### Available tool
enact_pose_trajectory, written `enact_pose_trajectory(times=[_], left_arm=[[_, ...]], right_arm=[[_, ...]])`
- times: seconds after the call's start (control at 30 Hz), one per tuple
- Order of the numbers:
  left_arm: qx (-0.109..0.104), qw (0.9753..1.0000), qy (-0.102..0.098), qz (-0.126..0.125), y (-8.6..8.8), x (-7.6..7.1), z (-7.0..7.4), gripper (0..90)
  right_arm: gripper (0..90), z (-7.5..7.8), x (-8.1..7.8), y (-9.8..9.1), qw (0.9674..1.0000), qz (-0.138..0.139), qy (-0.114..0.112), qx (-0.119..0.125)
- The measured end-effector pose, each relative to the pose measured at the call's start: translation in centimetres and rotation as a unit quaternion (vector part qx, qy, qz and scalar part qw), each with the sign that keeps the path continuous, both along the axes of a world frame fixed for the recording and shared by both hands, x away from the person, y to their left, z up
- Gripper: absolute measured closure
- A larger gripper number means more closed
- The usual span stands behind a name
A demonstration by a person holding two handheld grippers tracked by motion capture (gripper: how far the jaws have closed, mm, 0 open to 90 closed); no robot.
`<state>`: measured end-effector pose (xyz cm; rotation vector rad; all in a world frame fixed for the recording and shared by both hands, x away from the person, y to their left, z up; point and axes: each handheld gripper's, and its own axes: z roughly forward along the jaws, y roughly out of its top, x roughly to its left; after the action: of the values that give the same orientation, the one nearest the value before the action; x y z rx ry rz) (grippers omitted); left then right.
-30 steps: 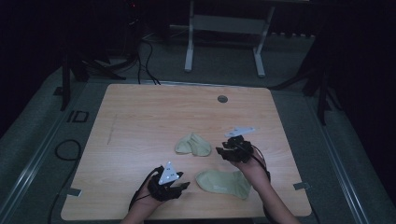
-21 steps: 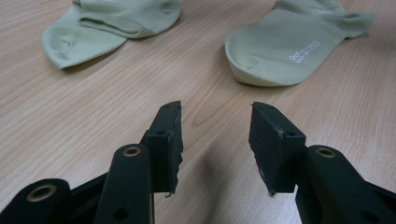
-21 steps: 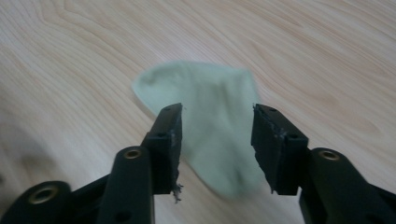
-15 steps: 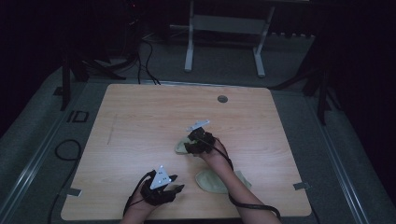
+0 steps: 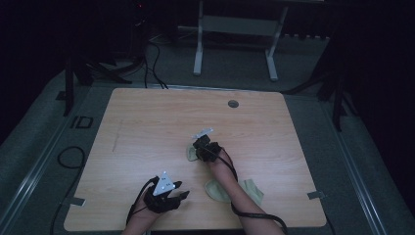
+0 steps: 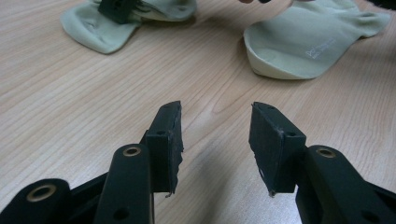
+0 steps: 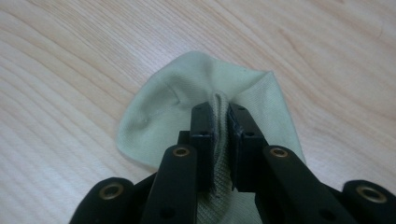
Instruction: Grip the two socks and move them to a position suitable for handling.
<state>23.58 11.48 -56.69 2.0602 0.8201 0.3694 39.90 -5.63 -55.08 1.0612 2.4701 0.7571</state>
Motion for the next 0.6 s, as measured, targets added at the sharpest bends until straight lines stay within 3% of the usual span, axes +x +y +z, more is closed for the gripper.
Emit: enact_pose_trajectory(times=[0.07,0.1,0.17,0.2,0.27,0.37,0.5,0.53,0.6], left_arm=[[-0.003,1.0000,0.000,0.003,0.0,0.0,0.0,53.9],[-0.001,1.0000,0.002,0.005,0.2,0.0,-0.1,53.9],[0.001,1.0000,0.002,0.005,0.2,0.1,-0.1,53.8],[0.001,1.0000,0.002,0.005,0.2,0.1,-0.2,53.8],[0.001,1.0000,0.003,0.005,0.1,0.1,-0.2,53.8],[0.000,1.0000,0.003,0.008,0.1,0.2,-0.2,53.9],[0.000,1.0000,0.004,0.009,0.1,0.2,-0.3,53.9],[0.001,0.9999,0.005,0.009,0.1,0.3,-0.3,53.9],[0.001,0.9999,0.006,0.009,0.1,0.4,-0.4,53.9]], right_arm=[[82.3,0.3,0.0,-0.2,0.9999,-0.001,0.011,0.006],[82.4,1.7,-0.4,-0.9,1.0000,-0.003,-0.003,0.009],[82.5,2.3,-0.5,-1.4,0.9999,-0.004,-0.007,0.015],[82.5,3.8,-0.9,-2.5,0.9996,-0.005,-0.021,0.019],[82.5,4.2,-1.0,-3.0,0.9995,-0.005,-0.024,0.021],[82.5,5.7,-1.5,-5.5,0.9989,-0.015,-0.034,0.028],[82.5,5.8,-1.9,-7.4,0.9987,-0.027,-0.036,0.022],[82.5,5.3,-2.2,-8.6,0.9987,-0.035,-0.029,0.020],[82.4,5.0,-2.3,-9.2,0.9985,-0.043,-0.022,0.023]])
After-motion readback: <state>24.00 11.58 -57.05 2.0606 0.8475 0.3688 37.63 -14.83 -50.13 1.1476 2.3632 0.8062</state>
